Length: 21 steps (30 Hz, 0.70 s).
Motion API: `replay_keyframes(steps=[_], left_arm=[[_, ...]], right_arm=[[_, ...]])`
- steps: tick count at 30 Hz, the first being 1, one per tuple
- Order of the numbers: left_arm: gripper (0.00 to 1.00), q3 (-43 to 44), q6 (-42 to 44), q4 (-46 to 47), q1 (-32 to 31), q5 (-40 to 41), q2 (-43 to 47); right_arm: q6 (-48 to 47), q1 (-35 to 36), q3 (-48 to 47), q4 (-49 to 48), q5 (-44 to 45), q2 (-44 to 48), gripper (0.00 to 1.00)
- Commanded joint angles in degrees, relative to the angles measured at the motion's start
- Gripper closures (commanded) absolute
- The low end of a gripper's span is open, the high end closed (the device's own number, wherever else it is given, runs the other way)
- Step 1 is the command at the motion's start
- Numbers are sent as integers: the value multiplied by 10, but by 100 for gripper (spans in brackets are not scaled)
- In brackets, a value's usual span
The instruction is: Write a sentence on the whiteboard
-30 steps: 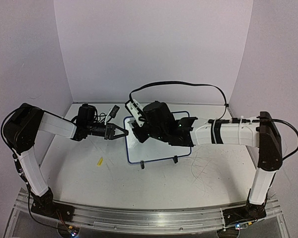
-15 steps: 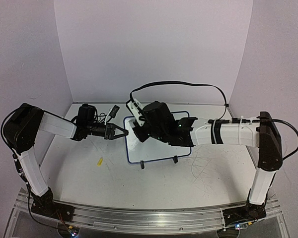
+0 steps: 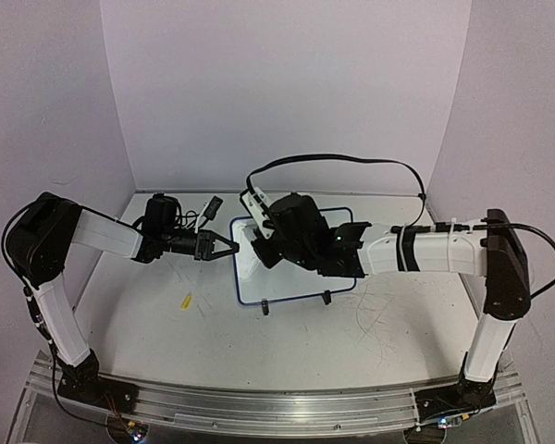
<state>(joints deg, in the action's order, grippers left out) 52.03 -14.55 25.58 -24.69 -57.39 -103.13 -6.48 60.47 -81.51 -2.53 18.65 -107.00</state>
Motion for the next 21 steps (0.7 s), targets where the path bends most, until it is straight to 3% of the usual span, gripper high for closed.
replay_keyframes(steps=[1,21], left_arm=[[100,9,6,-9,0,3,21],[100,9,7,-10,0,3,21]], right_arm=[[13,-6,12,9,31,28,100],[45,-6,39,15,-3,36,100]])
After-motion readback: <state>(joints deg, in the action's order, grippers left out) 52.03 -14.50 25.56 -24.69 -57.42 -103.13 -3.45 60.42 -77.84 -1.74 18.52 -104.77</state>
